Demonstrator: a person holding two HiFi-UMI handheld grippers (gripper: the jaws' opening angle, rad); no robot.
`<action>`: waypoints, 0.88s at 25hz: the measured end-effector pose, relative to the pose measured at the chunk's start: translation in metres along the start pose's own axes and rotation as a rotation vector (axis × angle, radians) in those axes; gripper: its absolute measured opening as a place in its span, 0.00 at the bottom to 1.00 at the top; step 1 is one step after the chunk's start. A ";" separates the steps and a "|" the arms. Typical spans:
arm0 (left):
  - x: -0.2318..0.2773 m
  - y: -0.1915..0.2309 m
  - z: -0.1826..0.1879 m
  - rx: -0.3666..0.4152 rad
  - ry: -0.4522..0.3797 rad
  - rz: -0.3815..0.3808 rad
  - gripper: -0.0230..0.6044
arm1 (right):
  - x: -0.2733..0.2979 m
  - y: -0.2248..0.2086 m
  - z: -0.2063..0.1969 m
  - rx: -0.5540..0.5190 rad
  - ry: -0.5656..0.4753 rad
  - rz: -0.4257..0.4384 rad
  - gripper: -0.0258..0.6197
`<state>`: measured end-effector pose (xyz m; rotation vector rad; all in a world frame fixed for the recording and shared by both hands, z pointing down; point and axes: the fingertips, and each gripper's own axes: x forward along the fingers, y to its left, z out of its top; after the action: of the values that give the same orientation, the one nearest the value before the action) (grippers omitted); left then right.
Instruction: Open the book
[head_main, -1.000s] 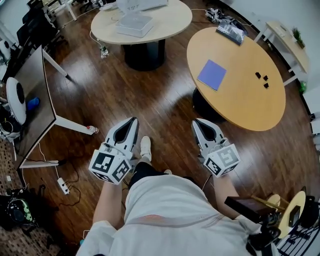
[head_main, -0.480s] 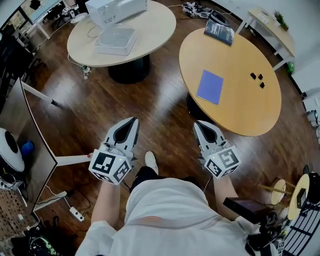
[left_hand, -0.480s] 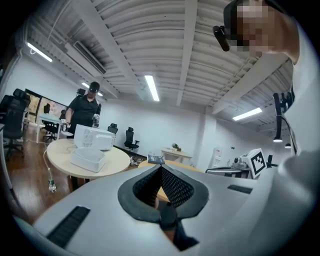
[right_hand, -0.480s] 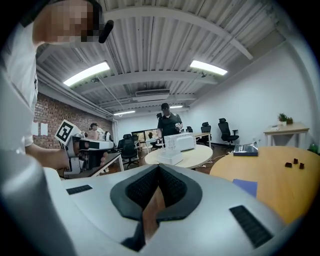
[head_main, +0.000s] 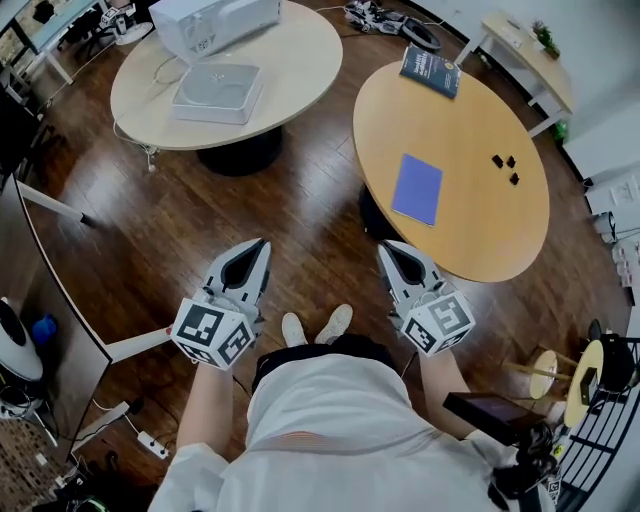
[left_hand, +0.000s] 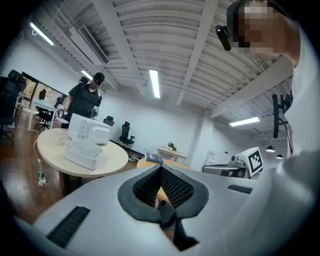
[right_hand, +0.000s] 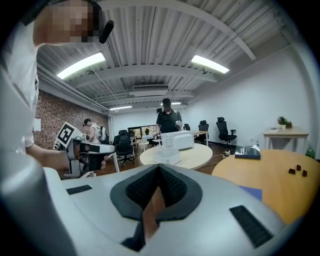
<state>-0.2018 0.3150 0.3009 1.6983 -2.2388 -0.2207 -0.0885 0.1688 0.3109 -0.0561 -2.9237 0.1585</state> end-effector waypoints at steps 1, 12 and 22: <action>0.007 0.002 0.002 0.001 0.000 -0.007 0.05 | 0.003 -0.004 0.001 0.001 0.002 -0.003 0.04; 0.111 -0.022 0.026 0.093 0.028 -0.100 0.05 | 0.001 -0.095 0.014 0.042 -0.066 -0.099 0.04; 0.235 -0.104 0.025 0.146 0.067 -0.212 0.05 | -0.068 -0.219 0.006 0.104 -0.124 -0.254 0.04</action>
<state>-0.1724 0.0585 0.2827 1.9906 -2.0710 -0.0484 -0.0287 -0.0526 0.3150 0.3515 -3.0048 0.2816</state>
